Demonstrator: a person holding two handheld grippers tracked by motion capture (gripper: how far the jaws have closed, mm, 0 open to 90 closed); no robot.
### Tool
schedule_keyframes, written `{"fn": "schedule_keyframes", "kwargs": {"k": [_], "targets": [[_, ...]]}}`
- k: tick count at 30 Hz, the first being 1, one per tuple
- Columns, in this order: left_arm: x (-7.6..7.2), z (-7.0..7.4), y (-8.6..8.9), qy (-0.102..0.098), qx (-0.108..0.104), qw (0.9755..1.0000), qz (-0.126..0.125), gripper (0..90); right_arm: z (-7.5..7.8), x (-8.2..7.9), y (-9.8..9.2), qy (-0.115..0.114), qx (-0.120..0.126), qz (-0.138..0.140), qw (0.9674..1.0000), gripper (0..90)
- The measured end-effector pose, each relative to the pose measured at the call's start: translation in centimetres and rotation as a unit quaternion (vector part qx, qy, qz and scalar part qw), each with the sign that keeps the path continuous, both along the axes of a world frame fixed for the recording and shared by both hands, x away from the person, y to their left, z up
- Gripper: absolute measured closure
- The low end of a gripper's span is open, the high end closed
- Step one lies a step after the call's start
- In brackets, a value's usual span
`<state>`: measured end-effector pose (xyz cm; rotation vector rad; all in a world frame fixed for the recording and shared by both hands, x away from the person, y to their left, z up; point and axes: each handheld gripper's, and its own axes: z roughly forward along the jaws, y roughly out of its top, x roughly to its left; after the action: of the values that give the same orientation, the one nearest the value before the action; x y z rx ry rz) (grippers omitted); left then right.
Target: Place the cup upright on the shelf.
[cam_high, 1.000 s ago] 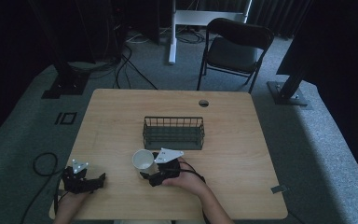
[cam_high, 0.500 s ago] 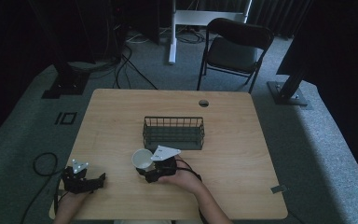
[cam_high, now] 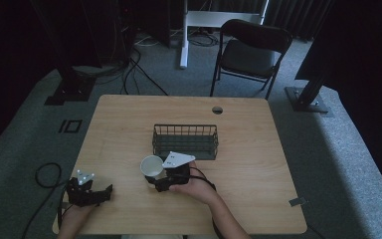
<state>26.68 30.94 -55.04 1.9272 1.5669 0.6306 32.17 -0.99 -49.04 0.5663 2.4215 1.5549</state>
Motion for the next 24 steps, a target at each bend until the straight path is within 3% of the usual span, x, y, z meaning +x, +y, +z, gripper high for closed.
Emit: {"fn": "schedule_keyframes", "kwargs": {"k": [16, 24], "targets": [[0.0, 0.0, 0.0, 0.0, 0.0, 1.0, 0.0, 0.8, 3.0, 0.3, -0.1, -0.009, 0.013, 0.004, 0.9999, 20.0], [0.0, 0.0, 0.0, 0.0, 0.0, 1.0, 0.0, 0.7, 5.2, 1.1, -0.1, -0.028, 0.027, -0.015, 0.9991, 20.0]]}}
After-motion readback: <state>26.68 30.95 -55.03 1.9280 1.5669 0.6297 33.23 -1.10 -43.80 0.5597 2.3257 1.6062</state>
